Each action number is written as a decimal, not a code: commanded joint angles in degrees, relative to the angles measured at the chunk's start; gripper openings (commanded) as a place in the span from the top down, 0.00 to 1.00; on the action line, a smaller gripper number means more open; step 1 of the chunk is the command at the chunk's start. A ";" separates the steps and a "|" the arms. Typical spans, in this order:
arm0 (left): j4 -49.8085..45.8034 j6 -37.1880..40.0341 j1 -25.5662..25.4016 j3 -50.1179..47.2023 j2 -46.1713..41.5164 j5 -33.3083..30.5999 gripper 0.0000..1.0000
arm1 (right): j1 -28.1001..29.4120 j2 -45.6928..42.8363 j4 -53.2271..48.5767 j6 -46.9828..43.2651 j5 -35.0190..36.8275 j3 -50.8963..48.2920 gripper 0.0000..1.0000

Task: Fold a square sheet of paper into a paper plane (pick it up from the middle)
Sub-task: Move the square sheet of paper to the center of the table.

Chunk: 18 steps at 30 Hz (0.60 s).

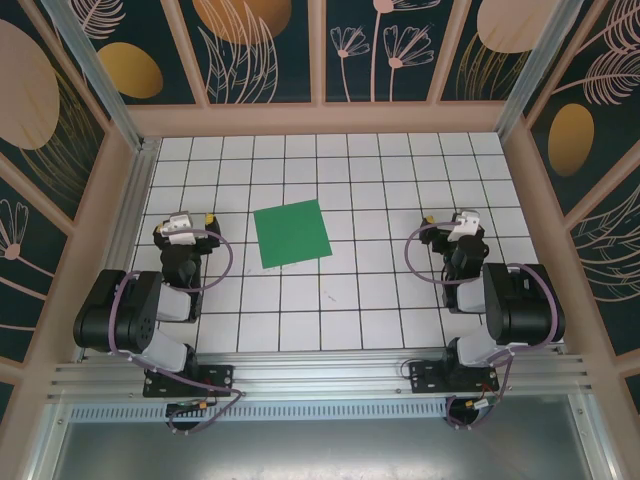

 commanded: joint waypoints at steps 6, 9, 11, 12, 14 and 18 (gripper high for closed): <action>2.31 0.36 0.35 0.77 0.44 0.54 0.02 | -0.48 0.63 2.90 0.80 -0.69 1.12 0.01; 2.31 0.37 0.35 0.66 0.41 0.55 0.02 | -0.43 0.67 2.90 0.86 -0.68 1.07 0.01; 2.40 0.33 0.35 0.64 0.39 0.52 0.01 | -0.44 0.71 2.86 0.80 -0.71 1.07 0.01; 2.64 0.45 0.35 0.48 0.39 0.42 0.01 | -0.48 0.64 2.90 0.80 -0.69 1.08 0.01; 2.77 0.47 0.35 0.47 0.39 0.37 0.02 | -0.46 0.63 2.90 0.80 -0.70 1.08 0.01; 2.46 0.06 0.39 0.70 0.39 -0.68 0.01 | -0.48 0.70 2.90 0.80 -0.68 1.06 0.01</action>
